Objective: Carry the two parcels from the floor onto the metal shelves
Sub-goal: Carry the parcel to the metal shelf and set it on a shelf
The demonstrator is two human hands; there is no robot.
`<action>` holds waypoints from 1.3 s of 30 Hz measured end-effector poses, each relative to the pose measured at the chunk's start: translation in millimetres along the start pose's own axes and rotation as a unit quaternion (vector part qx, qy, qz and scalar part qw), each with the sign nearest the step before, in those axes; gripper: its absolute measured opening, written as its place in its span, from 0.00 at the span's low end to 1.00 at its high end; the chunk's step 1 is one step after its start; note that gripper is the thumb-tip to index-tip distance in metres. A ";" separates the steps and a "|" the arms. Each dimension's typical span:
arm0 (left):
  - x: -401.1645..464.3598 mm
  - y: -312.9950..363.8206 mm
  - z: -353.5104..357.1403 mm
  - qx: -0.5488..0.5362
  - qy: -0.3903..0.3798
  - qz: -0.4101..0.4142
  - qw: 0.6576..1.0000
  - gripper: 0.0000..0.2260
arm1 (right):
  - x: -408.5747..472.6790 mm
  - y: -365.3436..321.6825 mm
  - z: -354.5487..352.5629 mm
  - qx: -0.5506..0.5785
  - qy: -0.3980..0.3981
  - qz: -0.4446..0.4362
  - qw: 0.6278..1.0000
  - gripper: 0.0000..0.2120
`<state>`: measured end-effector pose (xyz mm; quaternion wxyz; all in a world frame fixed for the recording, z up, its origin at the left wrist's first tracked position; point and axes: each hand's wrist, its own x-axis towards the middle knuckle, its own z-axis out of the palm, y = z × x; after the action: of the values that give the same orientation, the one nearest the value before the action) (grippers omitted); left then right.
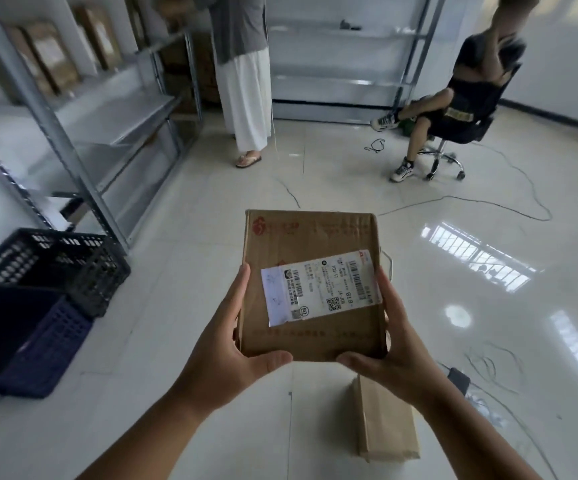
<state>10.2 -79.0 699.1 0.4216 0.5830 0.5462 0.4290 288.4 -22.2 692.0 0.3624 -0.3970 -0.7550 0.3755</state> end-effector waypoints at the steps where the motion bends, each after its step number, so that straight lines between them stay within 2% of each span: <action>1: -3.9 15.9 1.3 -0.002 0.011 0.004 1.000 0.53 | 2.0 -11.0 -10.3 0.000 -0.004 -0.014 1.000 0.58; 5: -20.7 74.2 8.9 0.011 0.057 0.013 0.998 0.56 | 10.6 -47.8 -47.6 -0.005 -0.028 -0.073 0.997 0.57; 13: -55.5 187.4 13.3 0.023 0.110 0.039 0.993 0.56 | 13.6 -127.3 -107.1 0.011 -0.040 -0.123 0.992 0.59; 20: -87.4 231.7 2.1 0.034 0.127 0.074 0.989 0.53 | 3.8 -174.5 -115.4 0.008 -0.041 -0.144 0.989 0.61; 25: -111.6 246.0 -12.6 0.027 0.156 0.075 0.985 0.51 | 6.1 -202.8 -101.0 0.006 -0.058 -0.162 0.985 0.60; 29: -136.5 242.7 -44.4 0.033 0.196 0.073 0.977 0.53 | 17.0 -240.7 -73.7 0.022 -0.088 -0.206 0.974 0.57; 32: -165.0 244.5 -72.7 0.043 0.234 0.072 0.969 0.55 | 26.2 -275.6 -41.3 0.045 -0.124 -0.234 0.963 0.55; 39: -253.6 252.8 -134.3 0.061 0.350 0.069 0.932 0.50 | 42.7 -348.4 57.1 0.056 -0.215 -0.264 0.938 0.58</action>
<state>-58.2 -341.3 968.9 0.1366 0.4569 0.6427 0.5995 108.1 -141.2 974.5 0.2997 -0.0718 -0.8702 0.3845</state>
